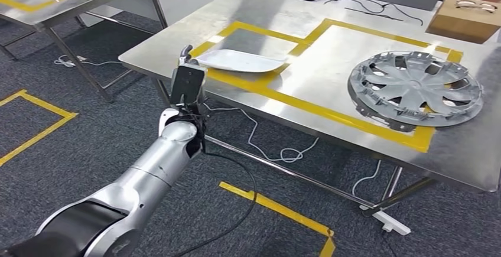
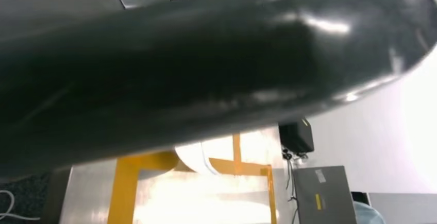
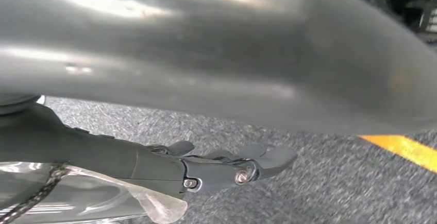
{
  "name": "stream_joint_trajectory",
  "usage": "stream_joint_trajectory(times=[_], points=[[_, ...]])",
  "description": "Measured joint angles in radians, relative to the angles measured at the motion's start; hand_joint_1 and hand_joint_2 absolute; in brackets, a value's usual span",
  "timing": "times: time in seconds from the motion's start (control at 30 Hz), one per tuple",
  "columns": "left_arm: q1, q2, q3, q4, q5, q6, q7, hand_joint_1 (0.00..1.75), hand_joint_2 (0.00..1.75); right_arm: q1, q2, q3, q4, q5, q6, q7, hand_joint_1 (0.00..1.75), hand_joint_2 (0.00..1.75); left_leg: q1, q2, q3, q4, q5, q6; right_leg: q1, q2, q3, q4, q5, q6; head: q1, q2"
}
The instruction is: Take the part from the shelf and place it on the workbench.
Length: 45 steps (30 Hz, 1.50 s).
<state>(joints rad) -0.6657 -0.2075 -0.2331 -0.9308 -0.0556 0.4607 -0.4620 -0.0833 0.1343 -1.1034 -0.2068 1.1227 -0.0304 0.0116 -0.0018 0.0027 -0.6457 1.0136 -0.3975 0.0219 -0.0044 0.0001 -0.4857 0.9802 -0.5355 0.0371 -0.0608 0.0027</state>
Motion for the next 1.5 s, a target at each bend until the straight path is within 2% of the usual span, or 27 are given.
stream_joint_trajectory(times=[0.07,0.1,0.13,0.2,0.23,0.27,0.3,0.33,0.4,0.47,0.57,0.6,0.67,0.73,0.77,0.8,0.83,0.93,1.0,1.07,1.13,1.23,1.27,1.3,1.37,1.43,1.5], points=[[0.0,0.0,-0.001,0.002,0.0,0.0,0.0,0.0,0.0,0.001,0.0,-0.001,0.0,0.0,0.0,0.0,0.0,0.0,0.001,-0.001,-0.005,0.002,0.003,-0.012,-0.002,-0.001,-0.011,-0.004,0.012,-0.016,0.001,0.0],[-0.001,0.0,-0.001,0.003,0.001,0.0,0.0,0.0,0.0,0.001,0.0,-0.002,0.0,0.0,0.0,0.0,0.0,0.0,0.002,-0.002,-0.011,0.016,-0.016,-0.017,-0.003,-0.003,-0.017,-0.006,0.02,-0.025,0.0,0.0],[-0.001,0.001,-0.001,0.004,0.002,0.0,-0.001,0.0,0.0,0.001,0.0,-0.002,0.0,0.0,0.0,0.0,0.0,0.0,0.003,-0.003,-0.023,0.05,-0.052,-0.022,-0.005,-0.004,-0.025,-0.008,0.03,-0.034,-0.001,0.0],[0.0,0.002,-0.001,0.009,0.002,0.001,-0.001,0.0,0.0,0.001,0.0,-0.002,0.0,0.0,-0.001,0.001,0.0,0.0,0.006,-0.004,-0.055,0.172,-0.146,-0.03,-0.004,-0.005,-0.045,-0.006,0.047,-0.042,-0.003,0.0],[0.0,0.004,-0.001,0.013,0.002,0.003,-0.002,0.0,0.0,0.001,0.0,-0.003,0.0,0.0,0.0,0.001,0.0,0.0,0.007,-0.003,-0.067,0.235,-0.178,-0.033,-0.004,-0.006,-0.057,-0.003,0.056,-0.043,-0.004,0.0],[-0.001,0.006,-0.001,0.017,0.002,0.005,-0.002,0.0,0.0,0.001,0.0,-0.003,0.0,0.0,0.0,0.002,0.0,0.0,0.007,-0.003,-0.068,0.274,-0.187,-0.035,-0.004,-0.006,-0.071,0.001,0.064,-0.043,-0.004,0.0],[-0.003,0.009,-0.001,0.022,0.002,0.006,-0.001,0.0,0.0,0.001,0.0,-0.003,0.0,0.0,0.0,0.002,0.0,0.0,0.007,-0.003,-0.055,0.278,-0.175,-0.035,-0.003,-0.005,-0.084,0.005,0.07,-0.042,-0.004,0.0],[-0.009,0.013,-0.001,0.026,0.002,0.007,-0.001,0.0,0.0,0.002,0.0,-0.003,0.0,0.0,0.0,0.004,0.0,0.0,0.007,-0.003,-0.025,0.246,-0.15,-0.034,-0.003,-0.005,-0.097,0.011,0.075,-0.041,-0.004,0.0],[-0.029,0.022,0.0,0.033,0.002,-0.001,0.002,0.0,0.0,0.002,0.001,-0.005,0.0,-0.002,0.0,0.006,0.0,0.0,0.006,-0.003,0.063,0.118,-0.114,-0.028,-0.002,-0.005,-0.119,0.023,0.083,-0.035,-0.004,0.0],[-0.052,0.033,0.0,0.039,0.006,-0.024,0.009,0.0,0.0,0.002,0.001,-0.011,0.0,-0.009,0.001,0.006,0.0,0.0,0.003,-0.004,0.118,0.023,-0.116,-0.02,0.001,-0.005,-0.133,0.03,0.091,-0.025,-0.003,0.0],[-0.067,0.05,0.005,0.046,0.014,-0.05,0.019,0.0,0.0,0.003,0.001,-0.019,0.0,-0.015,-0.007,0.004,0.0,0.0,0.001,-0.004,0.118,-0.003,-0.113,-0.005,-0.001,-0.005,-0.144,0.032,0.103,-0.007,-0.003,0.0],[-0.069,0.054,0.007,0.047,0.014,-0.053,0.02,0.0,0.0,0.004,0.001,-0.02,0.0,-0.015,-0.013,0.004,0.0,0.0,0.002,-0.004,0.114,-0.005,-0.106,0.003,-0.002,-0.004,-0.153,0.044,0.093,-0.003,-0.002,0.0],[-0.071,0.059,0.012,0.048,0.01,-0.054,0.022,0.0,0.0,0.006,0.001,-0.02,0.0,-0.011,-0.027,-0.003,0.0,0.0,0.005,-0.006,0.102,-0.009,-0.091,0.017,-0.005,-0.003,-0.193,0.125,0.035,0.006,0.002,0.0],[-0.069,0.066,0.019,0.049,0.004,-0.053,0.023,0.0,0.0,0.007,0.001,-0.02,0.0,-0.006,-0.037,-0.015,0.0,0.0,0.004,-0.012,0.087,-0.008,-0.08,0.021,-0.007,-0.002,-0.243,0.257,-0.034,0.012,0.004,0.0],[-0.066,0.069,0.022,0.05,0.002,-0.053,0.024,0.0,0.0,0.007,0.001,-0.02,0.0,-0.004,-0.04,-0.019,0.0,0.0,0.004,-0.016,0.081,-0.008,-0.075,0.021,-0.007,-0.002,-0.256,0.3,-0.048,0.014,0.004,0.0],[-0.063,0.072,0.024,0.051,0.0,-0.052,0.025,0.0,0.0,0.007,0.001,-0.02,0.0,-0.002,-0.041,-0.021,0.0,0.0,0.003,-0.022,0.076,-0.007,-0.071,0.02,-0.007,-0.002,-0.25,0.305,-0.044,0.014,0.004,0.0],[-0.061,0.074,0.025,0.051,-0.001,-0.052,0.026,0.0,0.0,0.008,0.001,-0.02,0.0,-0.002,-0.042,-0.021,0.0,0.0,0.003,-0.029,0.072,-0.007,-0.067,0.018,-0.007,0.0,-0.225,0.273,-0.024,0.013,0.004,0.0],[-0.062,0.077,0.027,0.052,-0.004,-0.052,0.027,0.0,0.0,0.009,0.0,-0.02,0.0,0.0,-0.045,-0.023,0.0,0.0,0.002,-0.053,0.064,-0.004,-0.06,0.01,-0.008,0.046,-0.101,0.075,0.044,-0.002,0.003,0.0],[-0.064,0.078,0.028,0.052,-0.004,-0.052,0.028,0.0,0.0,0.009,0.0,-0.02,0.0,0.0,-0.046,-0.025,0.0,0.0,0.003,-0.068,0.053,-0.001,-0.052,-0.002,-0.008,0.066,-0.07,0.024,0.045,-0.01,0.002,0.0],[-0.063,0.082,0.029,0.052,-0.005,-0.051,0.028,0.0,0.0,0.009,0.0,-0.02,0.0,0.0,-0.047,-0.026,0.0,0.87,0.006,-0.083,0.043,0.0,-0.046,-0.014,-0.009,0.048,-0.07,0.017,0.048,-0.018,0.001,0.0],[-0.064,0.085,0.03,0.052,-0.008,-0.048,0.028,0.0,0.0,0.009,0.001,-0.02,0.0,0.0,-0.048,-0.029,0.0,1.75,0.005,-0.067,0.026,0.032,-0.07,-0.024,-0.013,0.026,-0.068,0.009,0.055,-0.031,-0.004,0.0],[-0.066,0.087,0.03,0.052,-0.013,-0.043,0.028,0.0,0.0,0.01,0.001,-0.02,0.0,0.002,-0.049,-0.034,0.0,1.75,0.007,-0.022,-0.053,0.211,-0.162,-0.039,-0.013,-0.01,-0.069,0.006,0.058,-0.04,-0.013,0.0],[-0.064,0.088,0.03,0.052,-0.015,-0.042,0.028,0.0,0.0,0.01,0.001,-0.02,0.0,0.002,-0.048,-0.035,0.0,1.75,0.009,-0.017,-0.074,0.261,-0.178,-0.043,-0.013,-0.022,-0.07,0.006,0.058,-0.04,-0.013,0.0],[-0.062,0.09,0.03,0.052,-0.018,-0.041,0.029,0.0,0.0,0.01,0.001,-0.02,0.0,0.003,-0.047,-0.035,0.0,1.75,0.011,-0.013,-0.079,0.279,-0.176,-0.045,-0.013,-0.034,-0.071,0.007,0.057,-0.04,-0.013,0.0],[-0.061,0.092,0.03,0.052,-0.024,-0.04,0.029,0.0,0.0,0.009,0.001,-0.02,0.0,0.003,-0.043,-0.034,0.0,1.75,0.014,0.001,-0.036,0.204,-0.124,-0.046,-0.013,-0.055,-0.071,0.009,0.056,-0.038,-0.013,0.0],[-0.066,0.092,0.03,0.052,-0.027,-0.038,0.03,0.0,0.0,0.008,0.001,-0.02,0.0,0.003,-0.04,-0.034,0.0,1.75,0.009,0.042,0.029,0.072,-0.073,-0.039,-0.009,-0.073,-0.072,0.015,0.053,-0.032,-0.013,0.0],[-0.07,0.093,0.03,0.052,-0.029,-0.037,0.03,0.0,0.0,0.008,0.001,-0.02,0.0,0.003,-0.038,-0.034,0.0,1.75,0.002,0.065,0.054,0.009,-0.061,-0.027,-0.002,-0.092,-0.074,0.019,0.05,-0.023,-0.012,0.0]])
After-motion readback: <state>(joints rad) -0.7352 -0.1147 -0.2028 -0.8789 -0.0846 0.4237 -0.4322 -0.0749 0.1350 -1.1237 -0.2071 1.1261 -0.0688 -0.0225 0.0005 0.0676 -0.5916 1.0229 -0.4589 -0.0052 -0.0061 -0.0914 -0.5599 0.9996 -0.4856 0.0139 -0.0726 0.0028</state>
